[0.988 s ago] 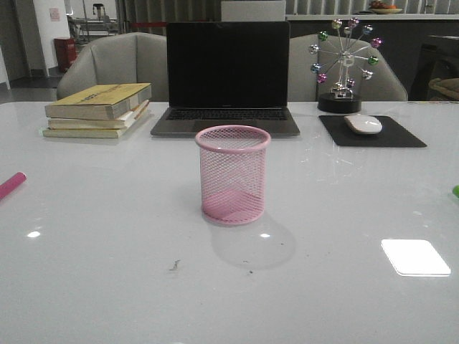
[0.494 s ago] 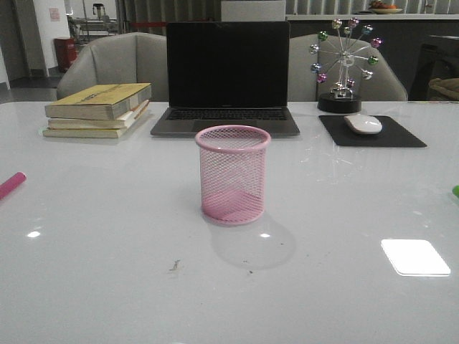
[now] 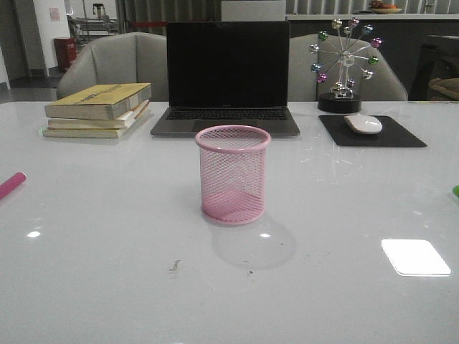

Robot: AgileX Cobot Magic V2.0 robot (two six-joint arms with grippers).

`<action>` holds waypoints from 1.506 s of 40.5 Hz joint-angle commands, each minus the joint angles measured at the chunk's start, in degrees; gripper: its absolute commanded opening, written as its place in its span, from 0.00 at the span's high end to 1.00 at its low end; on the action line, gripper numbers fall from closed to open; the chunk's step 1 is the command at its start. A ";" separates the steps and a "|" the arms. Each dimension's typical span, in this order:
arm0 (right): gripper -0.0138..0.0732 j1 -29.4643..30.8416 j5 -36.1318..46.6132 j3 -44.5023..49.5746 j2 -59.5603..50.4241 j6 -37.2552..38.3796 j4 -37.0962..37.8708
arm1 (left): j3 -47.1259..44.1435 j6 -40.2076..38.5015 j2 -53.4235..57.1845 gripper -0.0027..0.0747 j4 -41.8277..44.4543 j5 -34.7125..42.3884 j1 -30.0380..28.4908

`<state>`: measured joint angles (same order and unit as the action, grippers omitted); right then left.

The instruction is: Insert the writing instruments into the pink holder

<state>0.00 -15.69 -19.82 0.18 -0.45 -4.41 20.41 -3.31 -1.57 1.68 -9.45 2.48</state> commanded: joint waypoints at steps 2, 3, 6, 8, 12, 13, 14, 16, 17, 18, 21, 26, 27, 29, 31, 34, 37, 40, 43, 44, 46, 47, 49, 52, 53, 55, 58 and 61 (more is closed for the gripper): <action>0.78 0.11 -0.02 -9.98 5.38 -0.55 0.93 | 10.65 -0.28 -6.50 0.85 -0.59 -2.82 0.44; 0.78 0.11 -0.72 -11.17 6.31 -0.55 0.93 | 11.55 -0.28 -7.64 0.85 -0.91 -4.05 0.44; 0.78 0.11 -2.91 -14.72 9.83 -0.55 0.93 | 16.59 -0.28 -11.85 0.85 -2.38 -8.79 0.44; 0.78 0.11 -5.08 -17.14 12.09 -0.55 0.93 | 19.00 -0.28 -14.46 0.85 -2.67 -11.62 0.44; 0.78 0.11 -8.40 -19.54 16.29 -0.55 0.93 | 21.66 -0.28 -19.10 0.85 -2.67 -15.61 0.44; 0.78 0.11 -9.09 -19.67 17.36 -0.55 0.93 | 21.77 -0.28 -19.97 0.85 -2.67 -15.99 0.44; 0.78 0.11 -9.65 -19.72 18.14 -0.55 0.93 | 21.77 -0.28 -21.04 0.85 -2.67 -16.27 0.44; 0.78 0.11 -11.25 -19.67 19.85 -0.55 0.93 | 21.67 -0.28 -22.82 0.85 -2.67 -17.65 0.44; 0.78 0.11 -11.98 -19.66 20.83 -0.55 0.93 | 21.67 -0.28 -23.81 0.85 -2.67 -18.70 0.44; 0.78 0.11 -13.12 -19.61 21.56 -0.55 0.93 | 21.56 -0.28 -24.54 0.85 -2.67 -19.36 0.44; 0.78 0.11 -15.47 -19.23 24.02 -0.55 0.87 | 21.31 -0.28 -27.07 0.85 -2.67 -22.72 0.44; 0.78 0.11 -20.56 -18.45 27.51 -0.55 0.87 | 21.31 -0.28 -30.90 0.85 -2.67 -27.71 0.44; 0.78 0.11 -21.14 -18.22 28.24 -0.55 0.87 | 21.31 -0.28 -31.52 0.85 -2.67 -27.96 0.44; 0.78 0.11 -21.57 -17.69 29.49 -0.55 0.87 | 21.31 -0.28 -33.14 0.85 -2.67 -28.19 0.44; 0.78 0.11 -22.00 -16.95 30.62 -0.55 0.87 | 21.31 -0.28 -34.42 0.85 -2.67 -28.66 0.44; 0.77 0.11 -22.25 -16.18 32.18 -0.55 0.93 | 21.31 -0.28 -36.16 0.85 -2.56 -29.59 0.44; 0.76 0.11 -23.02 -15.81 34.17 -0.55 0.93 | 21.31 0.20 -37.72 0.84 -2.11 -30.04 0.44; 0.64 0.11 -23.95 -15.81 36.46 -0.55 0.93 | 21.31 0.65 -38.95 0.78 -2.11 -29.91 0.70; 0.45 0.11 -24.11 -15.81 38.88 -0.55 1.08 | 21.31 1.53 -39.50 0.61 -2.11 -29.10 2.37; 0.40 0.11 -24.11 -15.81 39.54 -0.55 1.33 | 21.31 1.63 -39.49 0.56 -2.11 -29.11 2.80; 0.29 0.16 -24.06 -16.07 41.83 -0.30 2.15 | 21.31 1.63 -39.49 0.42 -2.11 -28.99 5.55; 0.26 0.23 -24.06 -16.34 42.92 0.45 2.56 | 21.31 1.63 -39.49 0.35 -2.11 -28.99 7.11; 0.26 0.23 -24.29 -17.19 45.75 2.05 3.66 | 21.31 1.77 -39.49 0.27 -2.11 -29.26 11.58; 0.27 0.23 -24.29 -18.79 49.96 3.56 4.41 | 21.31 2.40 -39.49 0.26 -2.11 -29.47 16.26; 0.27 0.23 -24.29 -19.31 51.60 3.78 5.05 | 21.31 2.86 -39.49 0.26 -2.11 -29.47 18.09; 0.27 0.23 -24.16 -20.95 54.60 4.31 5.50 | 21.31 3.31 -39.49 0.26 -2.11 -29.36 21.17; 0.27 0.23 -23.67 -23.23 59.01 5.20 6.14 | 21.31 3.31 -39.49 0.26 -2.11 -28.71 25.12; 0.27 0.96 -23.03 -25.52 63.52 5.55 6.18 | 21.31 3.31 -39.49 0.26 -2.11 -28.14 28.55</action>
<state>0.03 -42.58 -40.88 59.67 4.33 0.61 40.11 0.00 -40.93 0.00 -42.28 27.47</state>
